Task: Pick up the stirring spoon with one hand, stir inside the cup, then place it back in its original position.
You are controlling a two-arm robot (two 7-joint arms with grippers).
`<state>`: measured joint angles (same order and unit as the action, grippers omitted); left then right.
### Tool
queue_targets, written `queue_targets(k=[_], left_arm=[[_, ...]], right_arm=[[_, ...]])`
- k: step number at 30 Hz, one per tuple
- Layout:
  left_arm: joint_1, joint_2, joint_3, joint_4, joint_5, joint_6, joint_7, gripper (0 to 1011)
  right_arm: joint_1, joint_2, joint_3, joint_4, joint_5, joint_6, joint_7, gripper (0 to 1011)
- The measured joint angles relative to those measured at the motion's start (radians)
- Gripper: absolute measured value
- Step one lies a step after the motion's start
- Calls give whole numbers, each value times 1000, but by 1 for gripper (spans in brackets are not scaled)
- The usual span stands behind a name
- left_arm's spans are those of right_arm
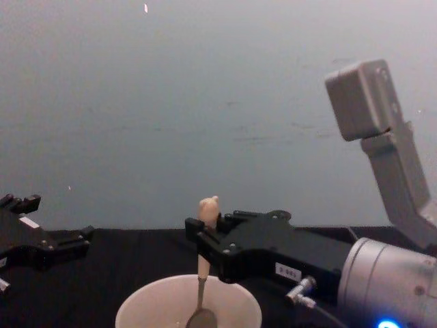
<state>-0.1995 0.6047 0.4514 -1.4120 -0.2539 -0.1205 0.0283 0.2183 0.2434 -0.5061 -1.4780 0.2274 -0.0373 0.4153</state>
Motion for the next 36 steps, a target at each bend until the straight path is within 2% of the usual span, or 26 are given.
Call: queue_targets(k=[20, 29, 36], left_arm=[[0, 0, 0, 0, 0, 0, 0, 1001], [0, 0, 0, 0, 0, 0, 0, 1001], [0, 0, 0, 0, 0, 0, 0, 1001]], right_arm=[[-60, 70, 12, -100, 44, 26, 35, 190], [-76, 93, -9, -141, 61, 30, 58, 190], [-62, 80, -33, -121, 49, 29, 52, 190]])
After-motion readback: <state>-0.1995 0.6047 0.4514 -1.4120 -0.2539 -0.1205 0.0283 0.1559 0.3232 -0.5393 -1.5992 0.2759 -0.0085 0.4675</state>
